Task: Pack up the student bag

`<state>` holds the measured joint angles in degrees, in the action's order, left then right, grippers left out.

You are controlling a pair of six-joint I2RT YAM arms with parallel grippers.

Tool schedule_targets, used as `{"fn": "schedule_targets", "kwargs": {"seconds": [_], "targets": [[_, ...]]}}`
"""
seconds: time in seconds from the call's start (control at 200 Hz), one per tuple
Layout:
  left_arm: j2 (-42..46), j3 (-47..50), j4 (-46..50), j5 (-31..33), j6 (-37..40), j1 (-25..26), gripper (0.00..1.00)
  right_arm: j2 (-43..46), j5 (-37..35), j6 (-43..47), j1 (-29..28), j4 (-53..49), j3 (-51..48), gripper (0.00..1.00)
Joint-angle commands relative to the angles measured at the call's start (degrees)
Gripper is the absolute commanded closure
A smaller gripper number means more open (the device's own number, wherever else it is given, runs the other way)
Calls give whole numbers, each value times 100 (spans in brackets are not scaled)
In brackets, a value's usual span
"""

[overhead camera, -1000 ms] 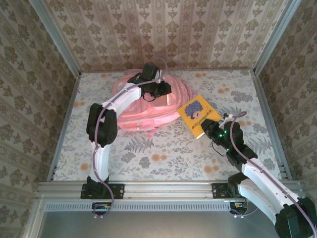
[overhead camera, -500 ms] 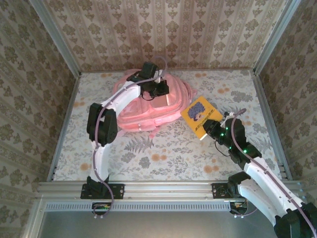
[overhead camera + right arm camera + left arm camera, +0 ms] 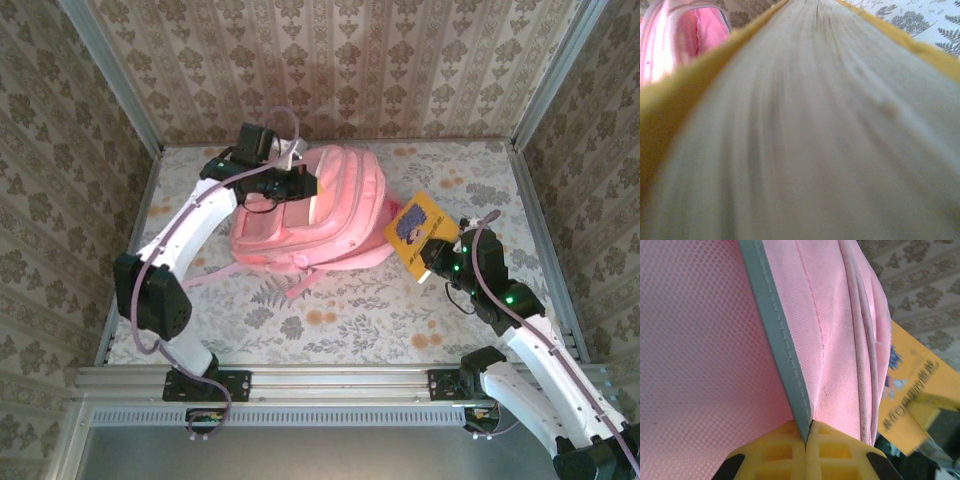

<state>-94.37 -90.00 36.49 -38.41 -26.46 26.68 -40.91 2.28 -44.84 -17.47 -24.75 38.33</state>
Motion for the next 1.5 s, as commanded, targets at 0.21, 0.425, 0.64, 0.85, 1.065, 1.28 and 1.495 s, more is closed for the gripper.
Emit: {"fn": "schedule_targets", "kwargs": {"seconds": [0.21,0.425,0.64,0.85,1.065,1.28,1.495], "targets": [[1105,750,-1280,-2053,-479,-382,100,-94,2807,152,61,858,583,100],[1248,813,-1455,-2192,-640,-408,100,-402,3701,-731,70,1550,538,100],[1228,861,-1761,-2433,-786,-418,100,-1288,3739,-1984,60,3186,108,100],[1271,992,-1927,-2480,-860,-417,100,-2809,3678,-2285,-128,4123,433,100],[1273,1046,-2006,-2511,-883,-435,100,-4640,3230,-2150,-806,4228,1517,94],[1269,1052,-1997,-2488,-891,-470,100,-5830,2667,-2049,-1380,3940,2490,58],[1248,1090,-1988,-2430,-914,-523,100,-5181,2413,-1696,-1206,3766,1924,17]]}}
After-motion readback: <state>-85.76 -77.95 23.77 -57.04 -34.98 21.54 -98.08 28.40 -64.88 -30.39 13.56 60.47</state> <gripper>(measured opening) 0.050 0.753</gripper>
